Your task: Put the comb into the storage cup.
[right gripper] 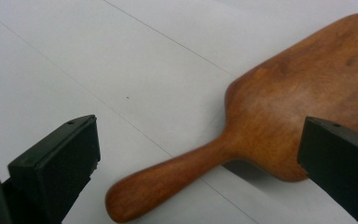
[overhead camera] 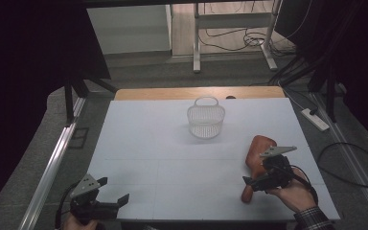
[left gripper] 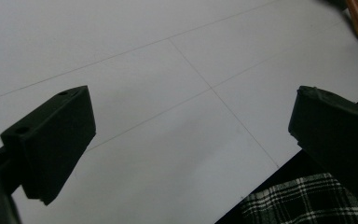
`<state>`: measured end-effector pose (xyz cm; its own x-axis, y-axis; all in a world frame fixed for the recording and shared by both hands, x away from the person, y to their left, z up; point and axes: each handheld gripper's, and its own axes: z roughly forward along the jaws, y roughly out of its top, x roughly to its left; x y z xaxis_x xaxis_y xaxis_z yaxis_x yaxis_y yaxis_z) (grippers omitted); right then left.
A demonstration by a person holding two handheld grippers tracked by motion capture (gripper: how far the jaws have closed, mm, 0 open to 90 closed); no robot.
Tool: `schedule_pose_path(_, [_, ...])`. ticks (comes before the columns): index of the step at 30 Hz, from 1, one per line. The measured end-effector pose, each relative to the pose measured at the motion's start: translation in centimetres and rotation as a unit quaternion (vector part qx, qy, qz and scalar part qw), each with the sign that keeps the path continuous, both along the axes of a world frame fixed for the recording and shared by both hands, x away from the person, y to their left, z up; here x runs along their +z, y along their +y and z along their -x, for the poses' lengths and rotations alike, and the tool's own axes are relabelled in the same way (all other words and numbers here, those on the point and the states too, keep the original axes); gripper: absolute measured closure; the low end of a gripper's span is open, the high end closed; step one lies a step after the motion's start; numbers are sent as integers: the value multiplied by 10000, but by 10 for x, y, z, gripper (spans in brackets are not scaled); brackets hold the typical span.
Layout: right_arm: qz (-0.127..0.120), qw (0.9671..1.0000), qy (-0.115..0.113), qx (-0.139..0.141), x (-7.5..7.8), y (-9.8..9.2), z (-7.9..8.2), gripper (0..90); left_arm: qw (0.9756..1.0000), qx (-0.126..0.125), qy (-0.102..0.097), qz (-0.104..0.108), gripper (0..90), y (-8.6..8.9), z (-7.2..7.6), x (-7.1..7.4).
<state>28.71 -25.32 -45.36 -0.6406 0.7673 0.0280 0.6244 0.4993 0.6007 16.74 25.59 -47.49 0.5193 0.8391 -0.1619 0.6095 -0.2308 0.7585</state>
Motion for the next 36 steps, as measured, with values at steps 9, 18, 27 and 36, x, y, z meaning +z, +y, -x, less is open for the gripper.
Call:
schedule_pose_path(9, [204,9997,59,105,-3,13,-10,0,10000,2,0,3,14,0,0,0])
schedule_pose_path(18, [287,9992,-47,270,-4,24,-19,86,10000,5,-2,-4,15,0,0,0])
schedule_pose_path(27, [256,9990,53,376,-3,22,-26,503,10000,4,-4,-5,16,0,0,0])
schedule_pose_path(36, [223,9980,8,593,0,19,-30,867,10000,-7,-6,-6,17,0,0,0])
